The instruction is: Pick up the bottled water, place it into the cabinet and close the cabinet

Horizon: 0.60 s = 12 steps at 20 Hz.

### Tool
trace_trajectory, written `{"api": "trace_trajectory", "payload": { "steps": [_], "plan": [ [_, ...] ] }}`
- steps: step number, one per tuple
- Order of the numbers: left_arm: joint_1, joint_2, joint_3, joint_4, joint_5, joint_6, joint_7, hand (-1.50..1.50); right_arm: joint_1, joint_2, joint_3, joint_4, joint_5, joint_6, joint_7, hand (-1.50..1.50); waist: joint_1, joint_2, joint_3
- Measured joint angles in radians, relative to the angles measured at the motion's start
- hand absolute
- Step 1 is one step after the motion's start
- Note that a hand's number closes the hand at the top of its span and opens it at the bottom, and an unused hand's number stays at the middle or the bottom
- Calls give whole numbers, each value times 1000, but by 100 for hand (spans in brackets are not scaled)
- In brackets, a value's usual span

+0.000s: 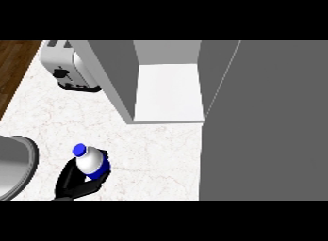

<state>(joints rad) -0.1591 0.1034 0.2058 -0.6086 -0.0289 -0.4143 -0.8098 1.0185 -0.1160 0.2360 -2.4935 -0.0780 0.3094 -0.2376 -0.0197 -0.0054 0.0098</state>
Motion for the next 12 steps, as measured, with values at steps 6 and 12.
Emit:
{"api": "trace_trajectory", "payload": {
  "steps": [6,12],
  "plan": [
    [-16,-1,5,38,32,-16,-19,150,20,6,22,8,8,2,-21,-150,0,-4,7],
    [-19,-17,21,32,62,27,-34,150,16,6,21,7,12,-5,-20,-150,8,-2,6]
  ]
}}
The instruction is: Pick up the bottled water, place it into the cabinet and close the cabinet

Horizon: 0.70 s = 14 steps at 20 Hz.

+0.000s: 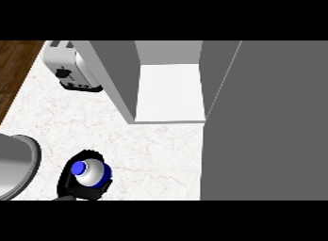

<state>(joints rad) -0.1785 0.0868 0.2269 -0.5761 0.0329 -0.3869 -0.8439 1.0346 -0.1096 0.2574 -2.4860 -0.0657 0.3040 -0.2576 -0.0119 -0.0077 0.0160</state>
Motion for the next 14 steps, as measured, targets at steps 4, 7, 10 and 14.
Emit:
{"api": "trace_trajectory", "payload": {
  "steps": [4,7,10,14],
  "plan": [
    [1,-18,15,1,60,89,-39,150,8,0,-1,8,6,5,-24,-150,-1,-1,2],
    [-13,-33,-6,-5,94,116,-47,150,-11,1,4,4,4,-3,-3,-150,3,2,-2],
    [-38,-61,-50,-6,149,131,-37,150,-2,3,11,4,5,-2,-7,-150,-1,3,-10],
    [-73,-77,-146,-42,250,155,12,150,3,-3,19,-1,8,-3,1,-150,-3,3,-14]
  ]
}}
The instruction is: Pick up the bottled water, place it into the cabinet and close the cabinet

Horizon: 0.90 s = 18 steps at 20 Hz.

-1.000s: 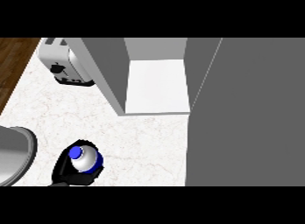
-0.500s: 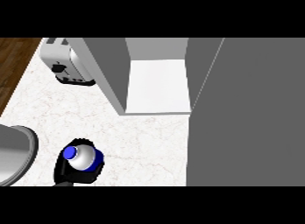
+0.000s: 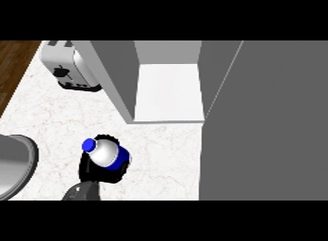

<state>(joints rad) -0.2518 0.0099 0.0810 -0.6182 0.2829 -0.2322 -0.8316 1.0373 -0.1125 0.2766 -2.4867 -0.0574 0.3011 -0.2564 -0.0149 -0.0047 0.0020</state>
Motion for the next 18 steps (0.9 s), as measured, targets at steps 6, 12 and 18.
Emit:
{"api": "trace_trajectory", "payload": {
  "steps": [6,12,18],
  "plan": [
    [-26,-8,-167,-154,137,137,133,150,-14,1,-3,4,-1,-4,5,-150,3,-1,-1],
    [-56,-9,-311,-322,156,337,233,150,-15,-2,-23,4,-7,-1,4,-150,3,0,-1],
    [-177,-10,-407,-381,175,529,336,150,-33,5,-37,12,-14,-3,8,-150,-4,2,-2]
  ]
}}
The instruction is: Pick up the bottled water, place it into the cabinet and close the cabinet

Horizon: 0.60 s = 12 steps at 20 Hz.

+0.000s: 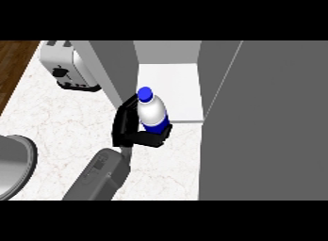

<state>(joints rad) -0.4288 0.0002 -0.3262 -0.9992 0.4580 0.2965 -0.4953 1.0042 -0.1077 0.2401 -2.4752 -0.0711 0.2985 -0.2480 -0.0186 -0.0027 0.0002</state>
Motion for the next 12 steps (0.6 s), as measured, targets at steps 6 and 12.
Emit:
{"api": "trace_trajectory", "payload": {
  "steps": [6,12],
  "plan": [
    [-171,0,-84,41,21,180,91,150,-10,0,-32,5,-8,13,-16,-150,-11,3,0],
    [-351,0,-60,205,58,246,131,150,-28,-4,-69,11,-28,23,-9,-150,-20,8,0]
  ]
}}
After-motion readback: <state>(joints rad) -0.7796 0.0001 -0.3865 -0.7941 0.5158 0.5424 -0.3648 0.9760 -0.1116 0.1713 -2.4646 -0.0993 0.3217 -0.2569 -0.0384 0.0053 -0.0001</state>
